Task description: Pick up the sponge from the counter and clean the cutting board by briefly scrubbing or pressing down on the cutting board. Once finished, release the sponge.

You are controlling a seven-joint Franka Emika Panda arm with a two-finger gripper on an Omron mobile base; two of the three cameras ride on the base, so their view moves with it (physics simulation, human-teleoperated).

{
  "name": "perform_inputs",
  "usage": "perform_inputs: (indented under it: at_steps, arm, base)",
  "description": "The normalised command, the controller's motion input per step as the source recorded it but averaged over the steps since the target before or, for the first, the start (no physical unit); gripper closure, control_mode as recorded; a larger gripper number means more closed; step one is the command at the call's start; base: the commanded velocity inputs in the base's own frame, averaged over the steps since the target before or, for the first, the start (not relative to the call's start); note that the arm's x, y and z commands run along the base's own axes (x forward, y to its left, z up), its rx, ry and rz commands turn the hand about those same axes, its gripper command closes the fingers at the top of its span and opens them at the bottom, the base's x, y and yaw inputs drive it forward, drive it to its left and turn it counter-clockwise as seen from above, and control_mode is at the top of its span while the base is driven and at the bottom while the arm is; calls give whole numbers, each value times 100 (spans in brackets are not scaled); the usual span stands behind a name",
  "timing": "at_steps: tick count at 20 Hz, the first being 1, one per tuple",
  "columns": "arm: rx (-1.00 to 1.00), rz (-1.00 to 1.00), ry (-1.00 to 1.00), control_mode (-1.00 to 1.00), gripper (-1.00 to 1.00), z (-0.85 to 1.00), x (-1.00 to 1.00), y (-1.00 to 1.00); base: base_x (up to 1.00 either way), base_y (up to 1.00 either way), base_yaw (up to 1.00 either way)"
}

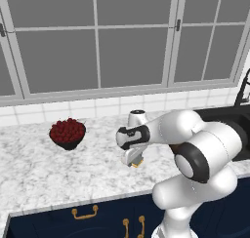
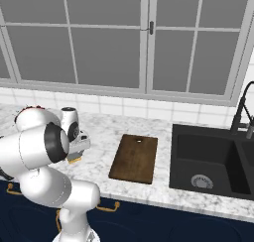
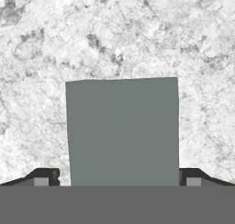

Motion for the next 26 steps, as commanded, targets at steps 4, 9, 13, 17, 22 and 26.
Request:
perform_inputs:
  at_steps: [4,9,13,17,22,26]
  arm:
    - [2,0,0,-100,100,1,4,0]
    - [0,0,1,-100,100,-1,6,1]
    - [0,0,0,-100,100,0,0,0]
    - [3,0,-1,-100,100,20,0,-6]
    - [0,-16,12,-100,100,57,0,-71]
    - [0,-23,11,-100,100,2,1,-93]
  base:
    - [0,0,0]
    - [0,0,0]
    - [0,0,0]
    - [0,0,0]
    - [0,0,0]
    - [0,0,0]
